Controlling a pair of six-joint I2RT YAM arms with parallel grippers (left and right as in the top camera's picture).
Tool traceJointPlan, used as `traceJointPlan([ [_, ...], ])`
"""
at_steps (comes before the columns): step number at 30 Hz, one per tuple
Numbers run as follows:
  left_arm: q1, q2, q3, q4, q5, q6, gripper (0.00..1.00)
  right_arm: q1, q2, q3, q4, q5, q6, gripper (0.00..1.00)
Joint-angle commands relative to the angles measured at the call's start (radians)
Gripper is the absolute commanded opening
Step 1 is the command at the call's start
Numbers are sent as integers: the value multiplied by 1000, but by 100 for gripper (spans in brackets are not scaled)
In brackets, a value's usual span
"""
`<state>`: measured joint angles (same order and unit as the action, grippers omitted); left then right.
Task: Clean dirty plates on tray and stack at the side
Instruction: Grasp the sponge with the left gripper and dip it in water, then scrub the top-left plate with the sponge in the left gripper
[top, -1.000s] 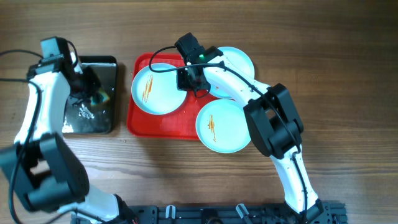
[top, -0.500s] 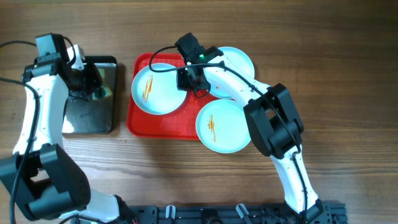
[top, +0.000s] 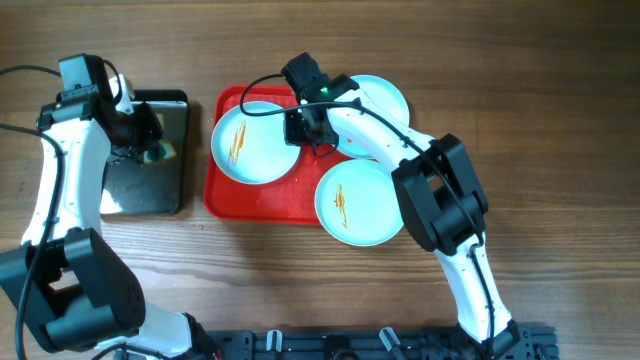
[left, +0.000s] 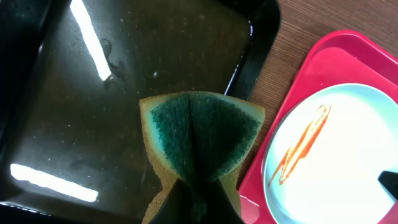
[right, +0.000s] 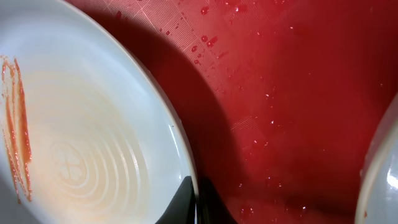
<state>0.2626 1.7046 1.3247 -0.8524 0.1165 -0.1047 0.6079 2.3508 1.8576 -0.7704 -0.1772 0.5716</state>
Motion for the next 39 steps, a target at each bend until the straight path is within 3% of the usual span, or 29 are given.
traceJointPlan([
  [1,-4,6,16,6,-19,23,4,6,35,-8,0,-27,3,4],
  [9,-140,33,16,83,43,75,4,6,35,-8,8,-58,-22,4],
  [16,-295,179,16,193,34,74,4,6,35,-8,3,-57,-22,4],
  [23,-335,307,16,270,-5,74,4,6,35,-8,3,-57,-22,4],
  [27,-335,351,16,223,-11,75,4,6,35,-8,3,-56,-22,4],
  [30,-335,351,16,159,89,91,4,6,35,-8,4,-57,-22,4],
  [35,-336,351,16,23,479,222,4,6,35,-8,3,-57,-22,4],
  [39,-338,351,16,18,472,219,4,6,35,-8,3,-57,-22,4],
])
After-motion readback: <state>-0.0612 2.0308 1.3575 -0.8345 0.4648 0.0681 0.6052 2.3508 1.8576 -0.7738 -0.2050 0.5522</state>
